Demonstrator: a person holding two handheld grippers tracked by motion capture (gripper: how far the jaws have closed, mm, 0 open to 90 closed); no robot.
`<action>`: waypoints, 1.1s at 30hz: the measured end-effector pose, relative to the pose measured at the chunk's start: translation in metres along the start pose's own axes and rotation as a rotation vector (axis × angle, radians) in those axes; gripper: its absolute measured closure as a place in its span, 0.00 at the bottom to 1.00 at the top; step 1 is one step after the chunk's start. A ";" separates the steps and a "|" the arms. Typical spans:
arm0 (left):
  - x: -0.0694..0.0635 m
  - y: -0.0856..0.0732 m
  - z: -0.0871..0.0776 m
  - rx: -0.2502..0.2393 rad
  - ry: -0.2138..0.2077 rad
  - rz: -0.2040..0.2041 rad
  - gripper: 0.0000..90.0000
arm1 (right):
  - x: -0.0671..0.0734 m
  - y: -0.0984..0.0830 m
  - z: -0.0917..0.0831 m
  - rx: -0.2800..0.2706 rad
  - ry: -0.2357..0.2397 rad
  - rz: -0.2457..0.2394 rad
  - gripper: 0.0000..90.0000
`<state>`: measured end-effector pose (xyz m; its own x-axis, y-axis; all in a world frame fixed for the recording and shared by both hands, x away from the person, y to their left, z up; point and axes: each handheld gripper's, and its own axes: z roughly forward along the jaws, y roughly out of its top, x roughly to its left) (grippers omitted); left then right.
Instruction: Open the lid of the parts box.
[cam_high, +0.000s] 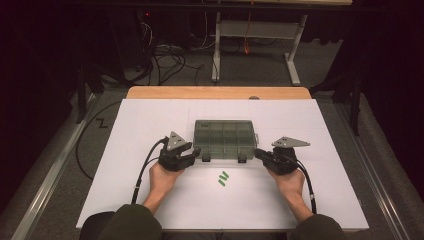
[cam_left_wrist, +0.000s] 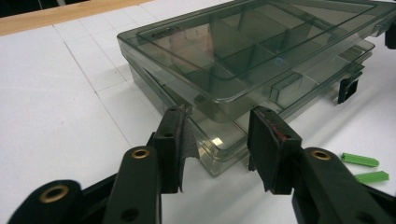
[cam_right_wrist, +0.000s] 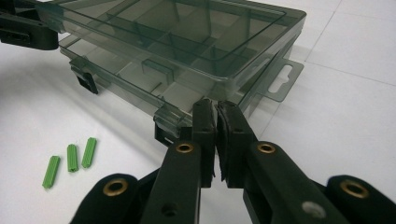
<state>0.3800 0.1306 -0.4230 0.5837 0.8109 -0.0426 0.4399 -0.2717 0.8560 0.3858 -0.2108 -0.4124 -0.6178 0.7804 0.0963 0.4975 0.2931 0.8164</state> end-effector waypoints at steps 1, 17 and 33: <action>0.000 0.001 0.001 0.000 0.002 -0.002 0.60 | 0.000 0.000 -0.001 0.000 -0.001 0.000 0.98; -0.001 0.014 0.002 0.019 0.036 0.022 0.49 | -0.002 0.015 -0.003 0.041 -0.002 -0.004 0.96; -0.002 0.026 -0.001 0.010 0.051 0.033 0.47 | -0.011 0.030 0.000 0.135 0.001 0.090 0.87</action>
<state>0.3894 0.1227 -0.3998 0.5622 0.8269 0.0125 0.4276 -0.3036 0.8515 0.4075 -0.2107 -0.3886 -0.5679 0.8061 0.1662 0.6279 0.2937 0.7208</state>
